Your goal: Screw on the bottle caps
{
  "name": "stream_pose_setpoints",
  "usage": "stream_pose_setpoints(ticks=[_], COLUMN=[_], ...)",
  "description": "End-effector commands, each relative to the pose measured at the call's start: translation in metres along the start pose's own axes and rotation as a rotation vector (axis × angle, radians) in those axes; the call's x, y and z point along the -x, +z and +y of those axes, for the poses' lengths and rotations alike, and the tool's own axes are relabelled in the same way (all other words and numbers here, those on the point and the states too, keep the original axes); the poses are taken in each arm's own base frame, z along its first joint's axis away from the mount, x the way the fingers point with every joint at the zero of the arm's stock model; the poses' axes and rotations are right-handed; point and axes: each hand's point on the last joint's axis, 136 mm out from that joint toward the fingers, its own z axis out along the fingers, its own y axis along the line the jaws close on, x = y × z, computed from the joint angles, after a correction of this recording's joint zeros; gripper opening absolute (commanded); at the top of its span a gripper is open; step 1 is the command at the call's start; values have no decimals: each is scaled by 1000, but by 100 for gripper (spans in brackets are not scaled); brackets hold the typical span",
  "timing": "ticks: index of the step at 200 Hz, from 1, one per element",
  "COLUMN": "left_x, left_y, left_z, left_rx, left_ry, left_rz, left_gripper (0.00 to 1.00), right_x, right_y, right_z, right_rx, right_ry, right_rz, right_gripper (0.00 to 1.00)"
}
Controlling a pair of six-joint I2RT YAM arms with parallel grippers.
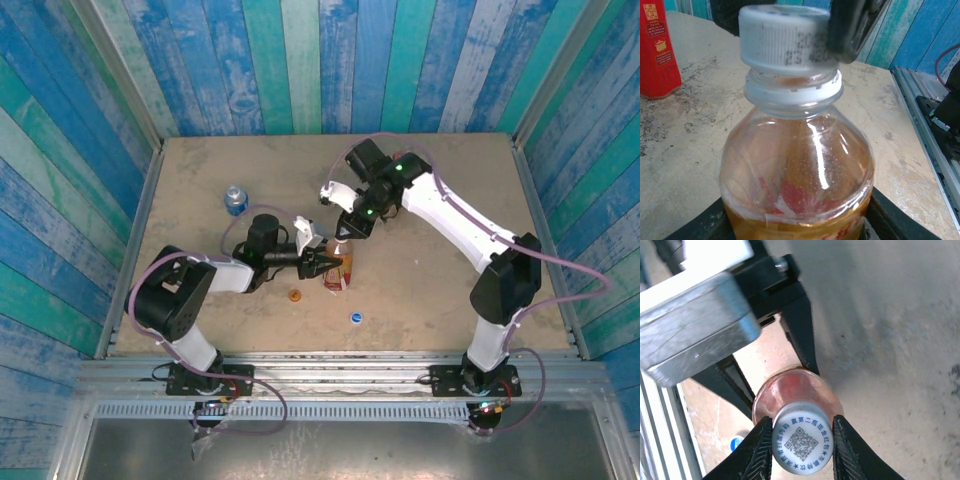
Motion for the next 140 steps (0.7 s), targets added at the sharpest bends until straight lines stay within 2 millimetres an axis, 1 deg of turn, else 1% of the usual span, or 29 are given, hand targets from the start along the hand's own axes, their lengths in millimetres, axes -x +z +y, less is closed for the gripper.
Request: stream_pose_setpoints(ticks=[1, 17, 24, 31, 40, 51, 56, 68, 84, 102, 124, 140], left_x=[-11, -11, -12, -11, -12, -13, -14, -13, -14, -13, -13, -14], left_y=[-3, -3, -3, -3, -2, -3, -3, -3, -3, -3, -3, -3], left_z=[-13, -12, -12, -12, -12, -12, -12, -11, -11, -10, -8, -8], left_rx=[-37, -30, -31, -30, -30, -27, -27, -24, -25, -16, -4, -3], left_ry=[-32, -30, -31, -31, -31, -32, -32, -31, -30, -26, -24, -23], left_rz=[42, 43, 45, 46, 48, 52, 53, 54, 54, 55, 57, 58], left_gripper=[43, 43, 43, 43, 43, 43, 43, 43, 43, 43, 43, 43], right_x=[-17, -16, -13, -10, -5, 2, 6, 13, 22, 27, 28, 20], right_y=[13, 12, 10, 7, 3, -3, -7, -17, -32, -43, -54, -58], right_z=[22, 19, 19, 18, 15, 9, 4, -6, -7, -5, -8, -8], right_rx=[150, 131, 121, 106, 80, 25, -12, -94, -148, -225, -354, -401], right_ry=[-163, -159, -152, -142, -127, -100, -87, -50, -1, 71, 265, 411], right_rz=[73, 71, 59, 44, 21, -7, -23, -63, -123, -153, -183, -189], right_gripper=[32, 33, 35, 43, 49, 63, 68, 75, 84, 86, 86, 79])
